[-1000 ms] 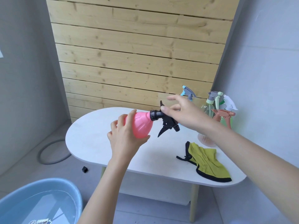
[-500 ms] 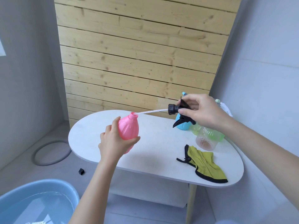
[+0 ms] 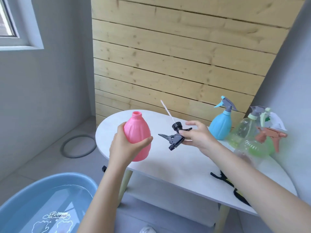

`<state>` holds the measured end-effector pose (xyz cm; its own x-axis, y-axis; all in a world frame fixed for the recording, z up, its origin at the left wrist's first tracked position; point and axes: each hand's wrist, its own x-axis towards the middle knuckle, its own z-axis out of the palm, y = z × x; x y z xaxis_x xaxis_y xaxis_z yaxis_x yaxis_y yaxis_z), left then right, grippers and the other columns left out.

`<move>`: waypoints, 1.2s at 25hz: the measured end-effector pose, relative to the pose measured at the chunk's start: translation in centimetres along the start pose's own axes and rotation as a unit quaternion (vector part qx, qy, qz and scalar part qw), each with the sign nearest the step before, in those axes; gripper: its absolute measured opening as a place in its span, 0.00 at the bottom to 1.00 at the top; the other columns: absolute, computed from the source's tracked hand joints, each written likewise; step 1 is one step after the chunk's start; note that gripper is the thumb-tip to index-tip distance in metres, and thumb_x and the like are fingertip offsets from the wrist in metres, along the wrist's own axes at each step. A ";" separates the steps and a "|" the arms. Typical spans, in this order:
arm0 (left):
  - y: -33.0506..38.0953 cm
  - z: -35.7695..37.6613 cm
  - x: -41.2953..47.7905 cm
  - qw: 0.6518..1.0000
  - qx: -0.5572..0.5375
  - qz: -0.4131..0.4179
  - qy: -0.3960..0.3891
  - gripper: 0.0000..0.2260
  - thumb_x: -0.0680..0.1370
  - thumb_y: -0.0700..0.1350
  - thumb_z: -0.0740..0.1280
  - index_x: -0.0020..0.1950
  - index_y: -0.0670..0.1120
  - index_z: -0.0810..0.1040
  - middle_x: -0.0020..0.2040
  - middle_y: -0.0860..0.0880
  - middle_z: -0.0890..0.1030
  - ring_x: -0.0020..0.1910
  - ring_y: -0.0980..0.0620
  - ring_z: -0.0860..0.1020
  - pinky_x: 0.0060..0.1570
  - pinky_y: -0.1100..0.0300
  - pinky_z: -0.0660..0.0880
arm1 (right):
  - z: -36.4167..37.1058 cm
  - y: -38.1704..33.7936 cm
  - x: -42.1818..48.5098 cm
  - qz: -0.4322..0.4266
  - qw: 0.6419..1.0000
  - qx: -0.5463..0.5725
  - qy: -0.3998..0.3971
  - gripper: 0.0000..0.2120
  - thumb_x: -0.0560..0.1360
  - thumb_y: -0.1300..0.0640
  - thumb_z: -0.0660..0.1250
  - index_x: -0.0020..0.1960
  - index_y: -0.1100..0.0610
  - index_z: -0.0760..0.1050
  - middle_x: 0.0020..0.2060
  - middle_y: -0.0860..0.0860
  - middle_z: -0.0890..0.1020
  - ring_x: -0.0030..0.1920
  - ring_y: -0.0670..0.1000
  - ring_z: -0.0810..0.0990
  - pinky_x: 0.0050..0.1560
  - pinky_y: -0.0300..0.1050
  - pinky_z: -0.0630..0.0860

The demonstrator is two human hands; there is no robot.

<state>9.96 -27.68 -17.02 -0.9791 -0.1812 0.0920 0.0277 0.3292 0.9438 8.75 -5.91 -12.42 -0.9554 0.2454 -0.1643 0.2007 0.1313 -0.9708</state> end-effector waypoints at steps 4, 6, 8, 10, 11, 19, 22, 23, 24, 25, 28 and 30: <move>-1.7 -1.2 0.4 1.000 0.018 -0.016 0.007 0.39 0.63 0.60 0.77 0.68 0.58 0.62 0.55 0.54 0.73 0.53 0.49 0.74 0.49 0.47 0.77 | 4.9 4.6 3.4 0.079 0.996 0.029 -0.028 0.18 0.75 0.72 0.66 0.63 0.64 0.67 0.51 0.66 0.79 0.44 0.61 0.81 0.48 0.53 0.79; -2.4 -1.9 0.5 0.999 0.019 -0.026 0.012 0.41 0.59 0.63 0.76 0.68 0.59 0.63 0.55 0.55 0.73 0.54 0.50 0.74 0.50 0.46 0.78 | 6.5 6.0 4.7 0.088 0.995 0.025 -0.028 0.18 0.74 0.71 0.67 0.62 0.64 0.68 0.53 0.66 0.79 0.47 0.61 0.82 0.52 0.55 0.79; -3.0 -2.7 0.6 0.999 0.017 -0.036 0.022 0.41 0.57 0.63 0.74 0.67 0.59 0.64 0.55 0.57 0.74 0.55 0.50 0.74 0.53 0.48 0.76 | 7.5 7.0 5.8 0.089 0.995 0.024 -0.030 0.16 0.73 0.69 0.69 0.58 0.62 0.70 0.55 0.65 0.79 0.49 0.61 0.83 0.54 0.54 0.79; -3.4 -3.6 0.3 0.998 0.009 -0.050 0.032 0.40 0.56 0.62 0.74 0.65 0.60 0.64 0.53 0.61 0.73 0.55 0.51 0.74 0.51 0.52 0.75 | 7.8 7.7 6.3 0.073 0.997 -0.027 -0.021 0.14 0.72 0.64 0.71 0.55 0.58 0.72 0.54 0.60 0.81 0.45 0.57 0.84 0.52 0.47 0.80; -3.6 -4.1 0.2 0.998 0.006 -0.059 0.037 0.39 0.56 0.63 0.74 0.65 0.60 0.65 0.52 0.62 0.73 0.55 0.51 0.74 0.49 0.54 0.74 | 7.8 8.0 6.3 0.054 0.996 -0.071 -0.010 0.14 0.71 0.61 0.73 0.55 0.57 0.74 0.53 0.58 0.82 0.44 0.54 0.84 0.50 0.44 0.79; -3.7 -8.2 -3.1 0.993 -0.022 -0.095 0.063 0.42 0.52 0.66 0.75 0.63 0.57 0.67 0.55 0.55 0.76 0.54 0.52 0.77 0.51 0.49 0.78 | 8.0 7.0 3.5 -0.108 0.942 -0.311 0.057 0.19 0.73 0.50 0.69 0.59 0.60 0.76 0.55 0.55 0.80 0.61 0.57 0.74 0.55 0.47 0.69; -2.4 -9.9 -5.2 0.992 -0.041 -0.090 0.085 0.40 0.53 0.66 0.75 0.62 0.57 0.68 0.54 0.55 0.78 0.52 0.54 0.78 0.50 0.49 0.79 | 10.1 3.2 -1.5 -0.223 0.951 -0.206 -0.065 0.17 0.76 0.54 0.67 0.63 0.56 0.74 0.57 0.51 0.79 0.58 0.51 0.77 0.51 0.35 0.71; -1.8 -10.3 -5.8 0.991 -0.048 -0.083 0.090 0.38 0.56 0.66 0.76 0.61 0.56 0.69 0.53 0.55 0.78 0.51 0.54 0.79 0.48 0.50 0.80 | 11.0 1.9 -3.6 -0.249 0.941 -0.177 -0.149 0.16 0.76 0.55 0.67 0.64 0.53 0.74 0.55 0.48 0.80 0.56 0.47 0.78 0.48 0.30 0.72; -1.1 -10.8 -6.6 0.990 -0.063 -0.073 0.099 0.34 0.60 0.66 0.77 0.60 0.55 0.70 0.53 0.54 0.79 0.50 0.55 0.80 0.46 0.51 0.80 | 11.9 0.5 -6.1 -0.270 0.919 -0.170 -0.232 0.17 0.76 0.54 0.67 0.65 0.49 0.72 0.54 0.46 0.79 0.55 0.44 0.78 0.47 0.29 0.73; -0.5 -11.5 -7.5 0.988 -0.084 -0.062 0.110 0.30 0.63 0.65 0.75 0.59 0.54 0.70 0.53 0.53 0.80 0.48 0.55 0.81 0.42 0.53 0.81 | 12.9 -0.4 -8.2 -0.285 0.893 -0.176 -0.300 0.19 0.76 0.52 0.67 0.66 0.47 0.71 0.55 0.45 0.78 0.56 0.42 0.77 0.50 0.31 0.75; 0.7 -13.8 -10.0 0.983 -0.127 -0.065 0.114 0.26 0.66 0.66 0.66 0.60 0.55 0.72 0.53 0.54 0.82 0.45 0.56 0.83 0.40 0.55 0.81 | 15.8 -1.5 -11.8 -0.319 0.852 -0.191 -0.370 0.27 0.73 0.46 0.70 0.70 0.46 0.66 0.61 0.47 0.75 0.60 0.44 0.75 0.59 0.44 0.75; 0.7 -15.4 -11.2 0.987 -0.124 -0.073 0.073 0.27 0.68 0.70 0.62 0.63 0.58 0.72 0.54 0.54 0.83 0.49 0.53 0.83 0.48 0.50 0.81 | 17.3 -1.5 -12.3 -0.322 0.847 -0.214 -0.365 0.39 0.68 0.41 0.73 0.74 0.48 0.60 0.66 0.47 0.71 0.64 0.46 0.72 0.63 0.48 0.73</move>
<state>24.06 -39.73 -12.54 -0.9377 -0.3467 -0.0225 -0.0449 0.0566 0.9974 16.45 -25.69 -12.01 -0.7449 -0.6478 0.1598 -0.5026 0.3873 -0.7729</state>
